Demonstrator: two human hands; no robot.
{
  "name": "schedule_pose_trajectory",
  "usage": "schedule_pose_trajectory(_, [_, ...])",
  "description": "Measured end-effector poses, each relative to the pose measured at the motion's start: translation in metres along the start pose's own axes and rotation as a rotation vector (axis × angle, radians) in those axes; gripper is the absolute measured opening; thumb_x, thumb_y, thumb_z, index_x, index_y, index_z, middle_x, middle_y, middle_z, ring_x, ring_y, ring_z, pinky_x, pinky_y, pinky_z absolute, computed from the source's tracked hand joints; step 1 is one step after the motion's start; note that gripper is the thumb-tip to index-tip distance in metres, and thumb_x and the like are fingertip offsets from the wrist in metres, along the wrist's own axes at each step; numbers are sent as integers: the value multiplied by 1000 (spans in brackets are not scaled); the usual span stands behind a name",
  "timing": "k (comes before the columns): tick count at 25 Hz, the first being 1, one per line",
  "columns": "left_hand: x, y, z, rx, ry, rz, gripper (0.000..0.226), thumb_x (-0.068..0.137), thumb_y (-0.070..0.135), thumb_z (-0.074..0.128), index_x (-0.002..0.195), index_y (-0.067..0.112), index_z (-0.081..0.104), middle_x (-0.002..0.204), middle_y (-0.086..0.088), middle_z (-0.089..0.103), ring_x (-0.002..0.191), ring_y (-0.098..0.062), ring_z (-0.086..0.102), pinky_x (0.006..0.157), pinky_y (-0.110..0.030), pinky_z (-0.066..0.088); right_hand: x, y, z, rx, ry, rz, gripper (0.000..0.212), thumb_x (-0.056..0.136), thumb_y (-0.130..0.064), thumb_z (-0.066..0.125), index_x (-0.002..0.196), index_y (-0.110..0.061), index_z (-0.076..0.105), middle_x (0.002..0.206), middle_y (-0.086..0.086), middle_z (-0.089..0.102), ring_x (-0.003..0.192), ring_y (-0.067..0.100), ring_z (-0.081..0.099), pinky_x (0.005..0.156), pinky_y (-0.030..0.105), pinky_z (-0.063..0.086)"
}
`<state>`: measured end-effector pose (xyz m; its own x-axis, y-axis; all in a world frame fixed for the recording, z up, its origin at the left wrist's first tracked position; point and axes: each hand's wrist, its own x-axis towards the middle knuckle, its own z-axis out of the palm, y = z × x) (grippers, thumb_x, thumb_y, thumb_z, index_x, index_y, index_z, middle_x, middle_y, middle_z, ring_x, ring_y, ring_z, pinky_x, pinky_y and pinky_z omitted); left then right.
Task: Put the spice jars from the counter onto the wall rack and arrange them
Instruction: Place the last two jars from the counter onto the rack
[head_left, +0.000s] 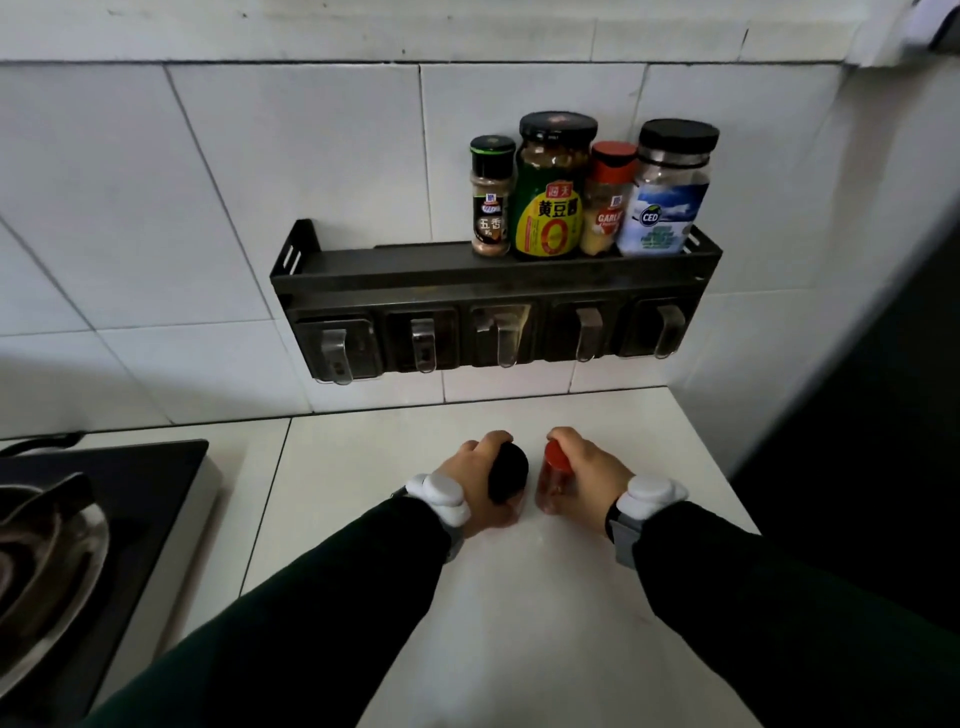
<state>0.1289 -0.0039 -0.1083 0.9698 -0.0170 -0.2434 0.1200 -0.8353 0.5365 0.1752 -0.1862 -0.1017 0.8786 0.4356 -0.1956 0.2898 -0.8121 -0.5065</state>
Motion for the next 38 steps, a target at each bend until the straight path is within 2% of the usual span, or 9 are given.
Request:
schedule_pose_trajectory(4, [-15,3,-2,5,14,-45,73,59,59,62,123,41,32,116,4,53,98,-24,63,93,-43,49,-11,-6,5,55,51,37,34,68,-26,62,94,-24,40,79,5,67,68,28,66,70,41,58])
schedule_pose_trajectory(10, [-66,-7,-1,53,20,-25,65,53,56,66,109,40,38,103,8,61,87,-23,66,82,-39,55,-49,-24,23,-10,62,21,22,71,-29,49,85,-23,34,66,2,53,53,23,46,58,38,50])
schedule_pose_trajectory(12, [-80,-12,-2,73,-8,-24,66,54,51,69,112,37,39,104,6,63,89,-24,65,80,-39,56,-61,-30,21,-47,-5,50,25,72,-34,50,90,-21,38,72,4,58,58,23,50,63,35,50])
schedule_pose_trajectory(15, [-102,-18,-18,80,-23,2,71,55,43,75,118,34,41,107,3,65,92,-24,64,79,-35,55,-77,-46,7,0,-45,54,38,66,-35,66,96,-20,48,92,9,66,79,28,63,70,35,51])
schedule_pose_trajectory(20, [-137,0,-97,23,160,117,67,60,34,80,118,28,48,101,4,65,88,-20,62,74,-25,47,-82,-103,-58,130,102,-56,52,64,-28,83,107,-22,54,102,3,64,93,24,61,80,37,55])
schedule_pose_trajectory(24, [-152,28,-176,8,422,150,81,57,36,83,125,29,39,106,1,62,93,-22,61,77,-26,45,-80,-150,-121,178,216,-194,54,65,-22,84,110,-21,54,105,4,63,90,24,64,69,36,59])
schedule_pose_trajectory(28, [-154,53,-230,-56,656,166,79,57,34,84,117,21,34,102,-2,59,88,-24,60,69,-29,46,-73,-186,-166,85,398,-282,58,67,-26,84,114,-19,51,110,1,59,101,22,57,86,37,52])
schedule_pose_trajectory(35, [-111,70,-268,-95,786,260,77,59,30,84,115,18,32,96,-2,56,82,-24,58,68,-28,45,-30,-217,-195,-154,541,-400,59,67,-26,80,112,-17,43,108,9,61,91,27,60,72,34,48])
schedule_pose_trajectory(38, [-78,61,-269,-97,755,249,77,57,29,83,113,20,32,97,-2,56,84,-24,59,67,-28,44,-6,-218,-192,-319,628,-397,62,70,-32,77,117,-20,39,105,9,64,96,32,60,86,40,46])
